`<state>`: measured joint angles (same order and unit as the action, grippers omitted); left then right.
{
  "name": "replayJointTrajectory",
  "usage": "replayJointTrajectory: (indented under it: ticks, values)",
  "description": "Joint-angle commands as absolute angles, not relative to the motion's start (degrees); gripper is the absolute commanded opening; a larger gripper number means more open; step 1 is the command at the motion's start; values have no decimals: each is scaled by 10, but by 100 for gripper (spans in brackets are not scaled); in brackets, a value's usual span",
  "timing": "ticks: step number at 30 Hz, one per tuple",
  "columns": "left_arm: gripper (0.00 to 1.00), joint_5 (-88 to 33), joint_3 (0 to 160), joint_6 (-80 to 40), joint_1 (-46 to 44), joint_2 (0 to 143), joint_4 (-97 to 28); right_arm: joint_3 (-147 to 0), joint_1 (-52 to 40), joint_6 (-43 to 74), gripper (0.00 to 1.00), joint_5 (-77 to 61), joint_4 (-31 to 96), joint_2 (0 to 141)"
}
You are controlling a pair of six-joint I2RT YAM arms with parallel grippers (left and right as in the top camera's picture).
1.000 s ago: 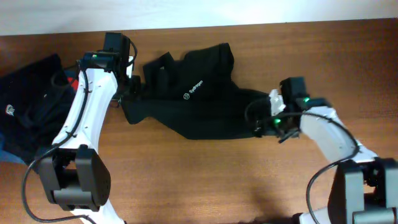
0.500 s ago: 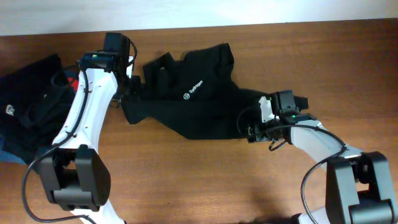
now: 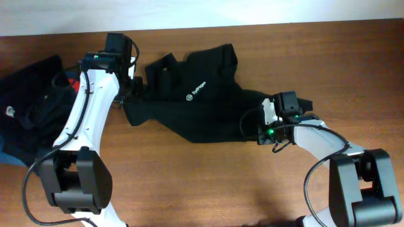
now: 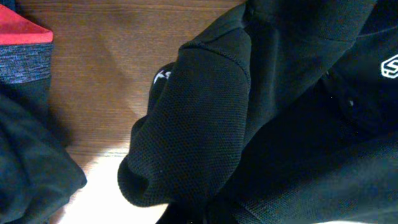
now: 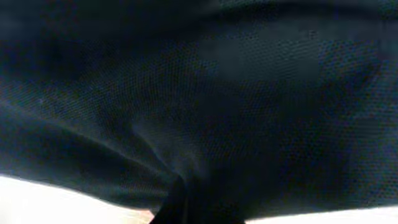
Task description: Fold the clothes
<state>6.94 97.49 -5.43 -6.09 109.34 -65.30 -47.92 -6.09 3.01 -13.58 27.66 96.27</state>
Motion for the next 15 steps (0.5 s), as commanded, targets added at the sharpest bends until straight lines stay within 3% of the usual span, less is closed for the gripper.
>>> replayJointTrajectory:
  ticks: [1,8,15]
  values:
    - [0,77,974,-58,-58,1093,-653,-501,-63,30,4,-121,356,949]
    - [0,69,990,-58,-59,1000,-651,-783,-63,30,4,12,566,835]
    - [0,69,1005,-58,-59,899,-616,-956,-63,30,4,44,673,830]
